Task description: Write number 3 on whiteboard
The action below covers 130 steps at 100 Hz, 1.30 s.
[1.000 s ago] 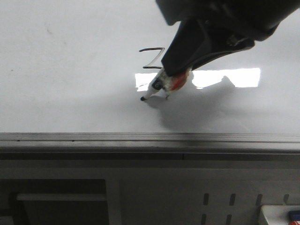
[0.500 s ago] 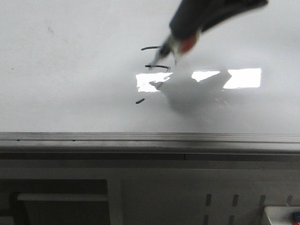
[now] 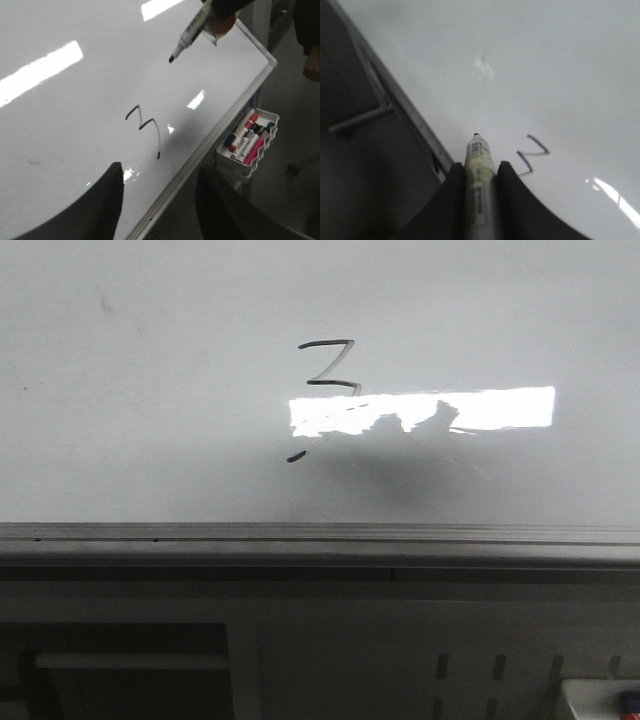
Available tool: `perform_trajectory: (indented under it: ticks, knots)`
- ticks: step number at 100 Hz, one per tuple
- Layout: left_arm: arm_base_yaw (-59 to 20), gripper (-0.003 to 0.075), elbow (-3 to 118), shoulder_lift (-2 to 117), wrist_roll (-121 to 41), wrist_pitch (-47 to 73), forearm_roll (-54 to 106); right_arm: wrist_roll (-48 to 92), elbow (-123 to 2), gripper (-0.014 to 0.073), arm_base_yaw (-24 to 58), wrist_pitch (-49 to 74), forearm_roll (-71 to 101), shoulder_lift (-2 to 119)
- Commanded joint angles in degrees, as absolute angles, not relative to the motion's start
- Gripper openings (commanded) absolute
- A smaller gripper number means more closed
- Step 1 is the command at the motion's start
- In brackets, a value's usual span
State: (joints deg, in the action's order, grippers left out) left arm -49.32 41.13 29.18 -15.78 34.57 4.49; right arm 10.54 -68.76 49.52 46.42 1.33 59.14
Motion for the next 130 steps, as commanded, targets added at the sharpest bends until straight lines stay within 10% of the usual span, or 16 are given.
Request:
perform_trajectory:
  ticks: [1, 91, 130]
  knots:
    - [-49.5, 0.0356, 45.6, 34.4, -23.3, 33.4, 10.6, 15.5, -70.4, -0.0043, 53.3, 46.4, 1.0, 60.1]
    - [-49.5, 0.0349, 53.3, 49.1, -38.2, 42.2, 25.9, 21.5, -70.6, -0.0043, 71.7, 38.0, 1.5, 63.7]
    - [-49.5, -0.002, 53.3, 49.1, -38.2, 42.2, 25.9, 21.5, -70.6, -0.0014, 71.7, 38.1, 2.4, 63.7]
